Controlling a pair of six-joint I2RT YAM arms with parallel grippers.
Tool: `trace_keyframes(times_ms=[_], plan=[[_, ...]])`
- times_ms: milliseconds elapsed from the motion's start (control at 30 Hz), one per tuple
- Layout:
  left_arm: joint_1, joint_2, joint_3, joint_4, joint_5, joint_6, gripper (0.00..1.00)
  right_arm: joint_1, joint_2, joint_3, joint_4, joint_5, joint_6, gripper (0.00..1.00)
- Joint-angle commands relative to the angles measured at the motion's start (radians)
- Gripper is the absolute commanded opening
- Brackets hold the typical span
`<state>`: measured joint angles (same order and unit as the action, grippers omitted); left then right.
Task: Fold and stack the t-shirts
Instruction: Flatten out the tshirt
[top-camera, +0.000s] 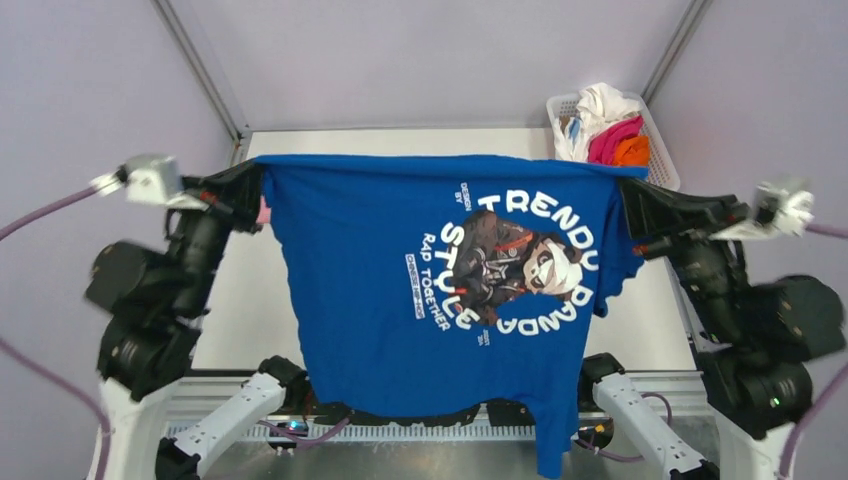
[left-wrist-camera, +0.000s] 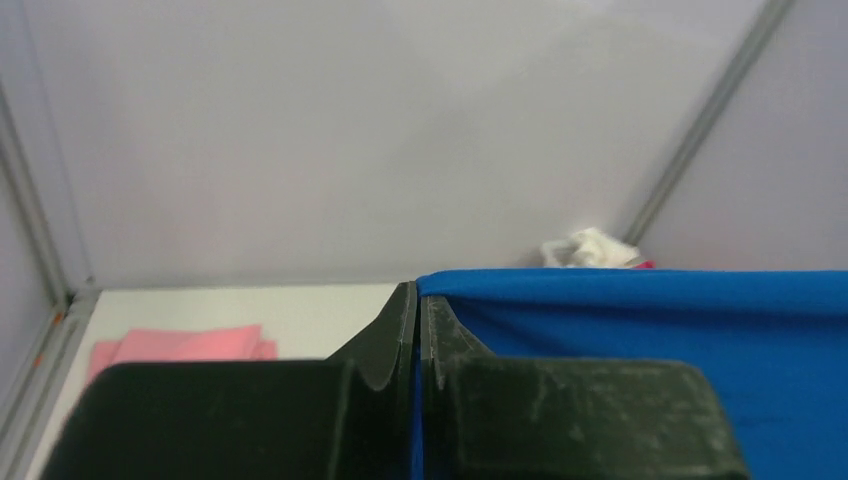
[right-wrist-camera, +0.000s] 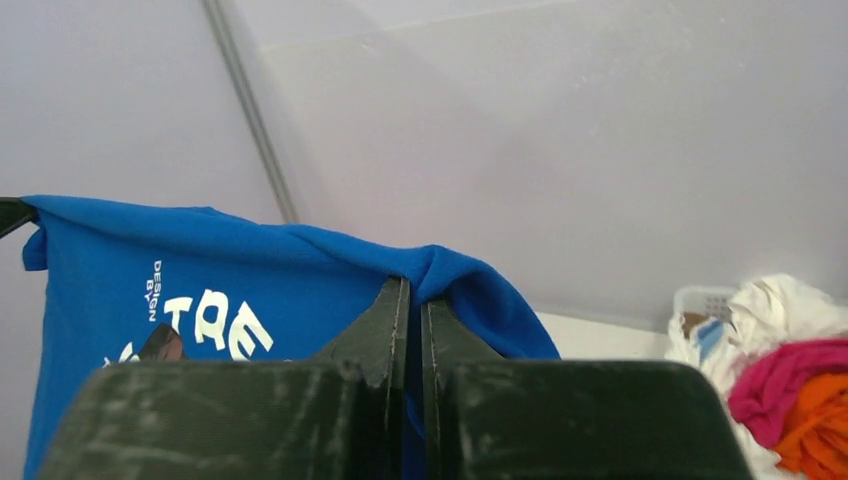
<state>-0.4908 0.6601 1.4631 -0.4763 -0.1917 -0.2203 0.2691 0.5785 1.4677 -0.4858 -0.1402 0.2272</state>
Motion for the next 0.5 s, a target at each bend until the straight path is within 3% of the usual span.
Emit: trace_keyframes(times_ms=[0,67,233,300,367,433,467], plan=[[0.011,0.225,-0.077,0.106,-0.381,0.050,0.00,-0.007,0.132,-0.106,0.129,0.250,-0.048,0.05],[0.057,0.349,-0.087,0.135,-0.435,0.037,0.00,-0.007,0.196,-0.166,0.164,0.326,-0.036,0.05],[0.189,0.758,0.024,0.138,-0.343,-0.076,0.00,-0.009,0.487,-0.261,0.326,0.450,-0.032,0.05],[0.206,0.981,0.144,0.108,-0.325,-0.087,0.00,-0.013,0.655,-0.225,0.355,0.485,-0.022,0.05],[0.217,1.173,0.323,0.013,-0.292,-0.116,0.12,-0.016,0.838,-0.154,0.370,0.476,-0.005,0.05],[0.221,1.352,0.540,-0.108,-0.272,-0.144,0.13,-0.019,1.024,-0.047,0.374,0.463,0.004,0.05],[0.221,1.425,0.644,-0.155,-0.264,-0.145,0.19,-0.021,1.142,0.038,0.372,0.461,0.007,0.05]])
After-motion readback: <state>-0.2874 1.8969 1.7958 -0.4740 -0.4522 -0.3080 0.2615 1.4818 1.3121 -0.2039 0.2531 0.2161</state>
